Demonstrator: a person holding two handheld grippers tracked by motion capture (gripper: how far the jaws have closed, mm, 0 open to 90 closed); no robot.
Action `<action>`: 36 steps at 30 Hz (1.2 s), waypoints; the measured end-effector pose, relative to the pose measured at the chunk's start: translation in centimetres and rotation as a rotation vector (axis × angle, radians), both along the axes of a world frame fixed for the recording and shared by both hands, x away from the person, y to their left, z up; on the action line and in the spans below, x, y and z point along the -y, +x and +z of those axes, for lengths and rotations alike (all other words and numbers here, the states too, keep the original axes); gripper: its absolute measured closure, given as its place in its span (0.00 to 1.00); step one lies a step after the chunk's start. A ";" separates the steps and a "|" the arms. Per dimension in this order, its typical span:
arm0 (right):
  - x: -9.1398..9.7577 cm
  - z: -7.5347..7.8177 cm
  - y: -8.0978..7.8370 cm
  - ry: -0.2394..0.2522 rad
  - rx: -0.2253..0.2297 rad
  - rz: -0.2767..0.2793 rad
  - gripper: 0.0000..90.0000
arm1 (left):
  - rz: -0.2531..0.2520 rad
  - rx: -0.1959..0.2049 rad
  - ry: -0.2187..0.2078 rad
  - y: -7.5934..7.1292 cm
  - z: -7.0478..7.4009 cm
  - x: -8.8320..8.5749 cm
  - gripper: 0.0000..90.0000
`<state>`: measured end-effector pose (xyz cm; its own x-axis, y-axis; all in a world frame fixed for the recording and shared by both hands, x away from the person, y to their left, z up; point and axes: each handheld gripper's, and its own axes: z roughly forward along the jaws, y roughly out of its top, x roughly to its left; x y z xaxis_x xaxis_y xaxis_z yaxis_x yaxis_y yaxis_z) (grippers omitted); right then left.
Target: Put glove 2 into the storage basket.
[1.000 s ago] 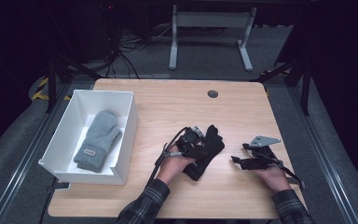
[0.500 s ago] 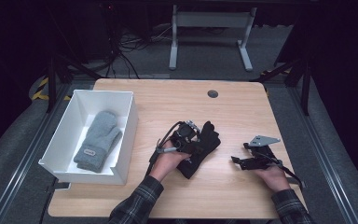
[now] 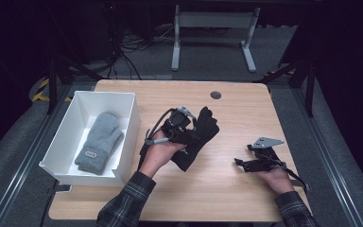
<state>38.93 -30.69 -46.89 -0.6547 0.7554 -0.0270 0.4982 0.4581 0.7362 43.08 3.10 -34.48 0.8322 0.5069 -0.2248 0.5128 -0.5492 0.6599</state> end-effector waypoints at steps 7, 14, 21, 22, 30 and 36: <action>0.0 0.0 0.0 -0.002 0.000 0.001 0.18 | 0.035 0.011 0.003 -0.1 2.0 -2.2 0.76; 0.0 0.0 0.0 -0.002 0.000 0.001 0.18 | 0.062 0.020 0.007 0.1 3.7 -4.1 0.76; 0.0 0.0 0.0 -0.002 0.000 0.001 0.18 | 0.094 0.041 0.017 0.2 5.6 -6.0 0.76; 0.0 0.0 0.0 -0.002 0.000 0.001 0.18 | 0.101 0.049 0.017 0.2 5.9 -6.3 0.76; 0.0 0.0 0.0 -0.001 -0.001 -0.003 0.17 | 0.165 0.062 0.007 0.1 7.3 -9.8 0.76; 0.0 0.0 0.0 -0.004 -0.002 0.000 0.17 | 0.216 0.057 0.007 0.1 7.8 -12.7 0.76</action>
<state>38.94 -30.68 -46.90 -0.6545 0.7555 -0.0289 0.4995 0.4609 0.7336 43.15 15.76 -26.70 0.7154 0.6760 -0.1764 0.5812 -0.4357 0.6873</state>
